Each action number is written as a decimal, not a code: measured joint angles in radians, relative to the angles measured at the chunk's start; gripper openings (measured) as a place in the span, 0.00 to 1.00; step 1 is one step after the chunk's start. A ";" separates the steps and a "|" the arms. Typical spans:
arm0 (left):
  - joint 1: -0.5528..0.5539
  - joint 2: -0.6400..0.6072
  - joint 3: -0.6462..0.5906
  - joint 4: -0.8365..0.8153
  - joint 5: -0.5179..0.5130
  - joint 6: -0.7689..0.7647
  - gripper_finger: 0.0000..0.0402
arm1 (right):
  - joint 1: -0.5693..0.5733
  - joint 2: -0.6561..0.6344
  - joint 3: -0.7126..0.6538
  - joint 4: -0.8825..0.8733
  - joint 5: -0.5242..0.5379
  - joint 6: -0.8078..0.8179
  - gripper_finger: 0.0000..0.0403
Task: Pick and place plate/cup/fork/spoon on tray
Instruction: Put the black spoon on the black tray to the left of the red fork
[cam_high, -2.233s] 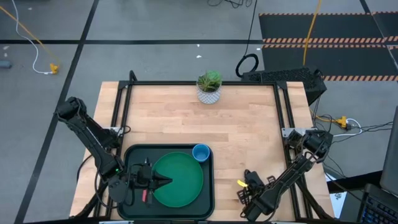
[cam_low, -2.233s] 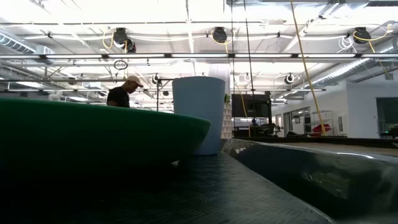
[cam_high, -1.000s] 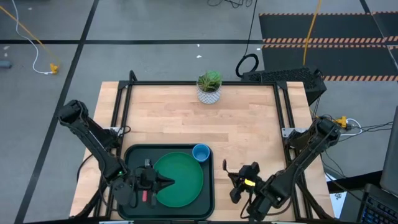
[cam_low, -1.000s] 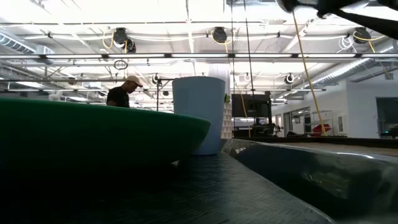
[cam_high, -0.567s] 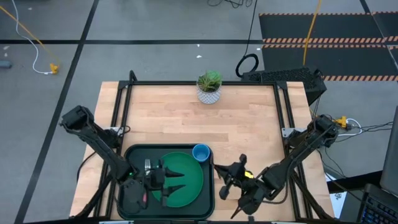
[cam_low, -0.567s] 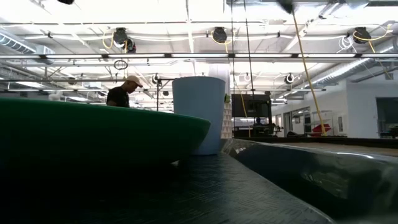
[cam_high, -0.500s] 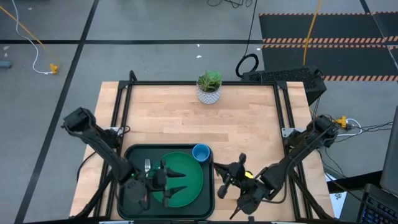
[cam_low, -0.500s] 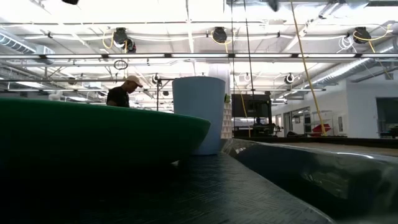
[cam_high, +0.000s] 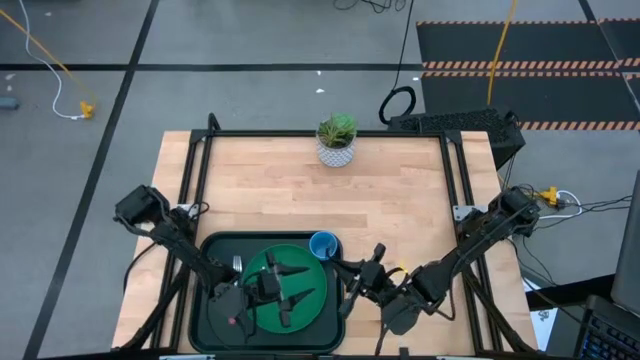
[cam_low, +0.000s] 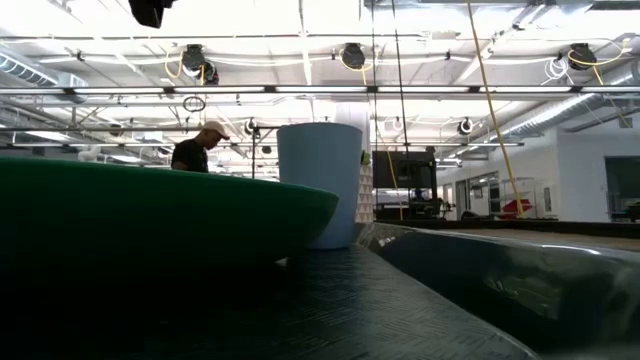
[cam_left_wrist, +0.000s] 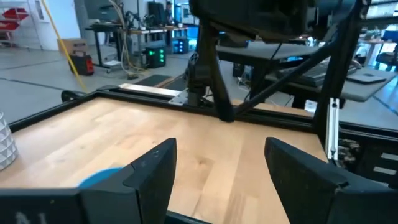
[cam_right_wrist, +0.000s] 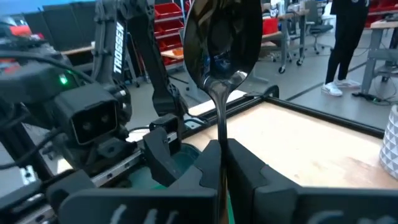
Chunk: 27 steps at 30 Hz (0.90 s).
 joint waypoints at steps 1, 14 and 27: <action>0.003 0.000 0.001 0.000 0.001 -0.001 0.62 | -0.005 0.010 0.000 0.023 -0.001 -0.018 0.00; 0.036 0.000 0.004 0.002 0.000 -0.039 0.62 | -0.072 0.075 0.000 0.304 -0.136 -0.239 0.00; 0.082 0.000 0.004 0.001 0.025 -0.030 0.62 | -0.120 0.075 0.000 0.316 -0.188 -0.244 0.00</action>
